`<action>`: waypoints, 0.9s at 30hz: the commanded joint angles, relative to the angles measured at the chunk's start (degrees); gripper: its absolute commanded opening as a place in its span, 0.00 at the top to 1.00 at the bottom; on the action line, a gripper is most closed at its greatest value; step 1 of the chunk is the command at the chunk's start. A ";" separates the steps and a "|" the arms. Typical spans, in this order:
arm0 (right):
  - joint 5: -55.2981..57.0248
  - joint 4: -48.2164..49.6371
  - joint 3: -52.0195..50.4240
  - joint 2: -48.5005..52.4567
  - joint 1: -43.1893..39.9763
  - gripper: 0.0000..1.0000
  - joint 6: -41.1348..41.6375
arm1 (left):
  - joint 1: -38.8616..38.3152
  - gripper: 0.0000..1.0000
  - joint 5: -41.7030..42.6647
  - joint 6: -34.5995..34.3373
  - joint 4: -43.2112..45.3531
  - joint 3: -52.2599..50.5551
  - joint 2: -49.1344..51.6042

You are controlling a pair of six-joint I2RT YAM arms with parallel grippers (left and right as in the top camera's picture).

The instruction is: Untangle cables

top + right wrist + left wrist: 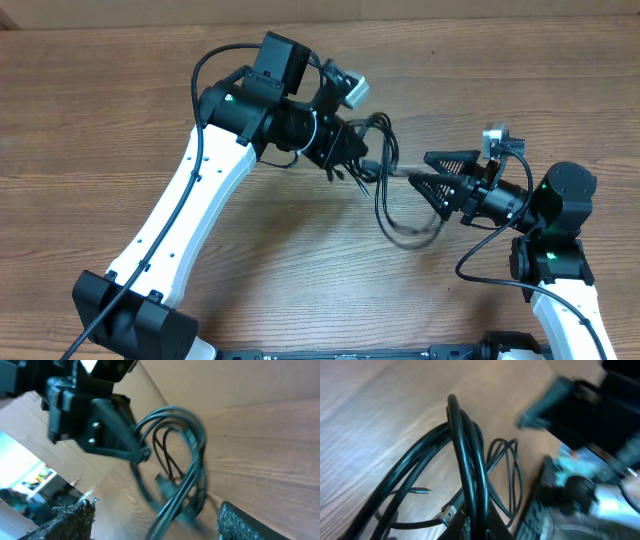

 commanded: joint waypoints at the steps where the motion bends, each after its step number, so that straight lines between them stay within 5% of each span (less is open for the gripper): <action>1: 0.66 0.11 0.85 -0.35 -0.11 0.23 -6.51 | -0.44 0.96 8.07 9.01 -1.18 1.42 -1.64; 14: 0.55 0.35 0.85 3.74 -0.11 0.34 -7.76 | -3.02 0.96 11.65 9.25 0.42 1.42 -1.64; 19: 0.44 0.81 0.85 3.74 -0.11 0.58 -7.76 | -4.26 0.96 9.60 9.09 2.12 1.42 -1.64; 23: 0.44 0.79 0.85 3.72 -0.11 0.66 -7.76 | -4.24 0.96 7.98 8.48 2.21 1.42 -1.62; 27: 0.42 0.76 0.85 3.72 -0.11 0.87 -7.74 | -4.15 0.96 1.20 0.37 3.87 1.42 -1.62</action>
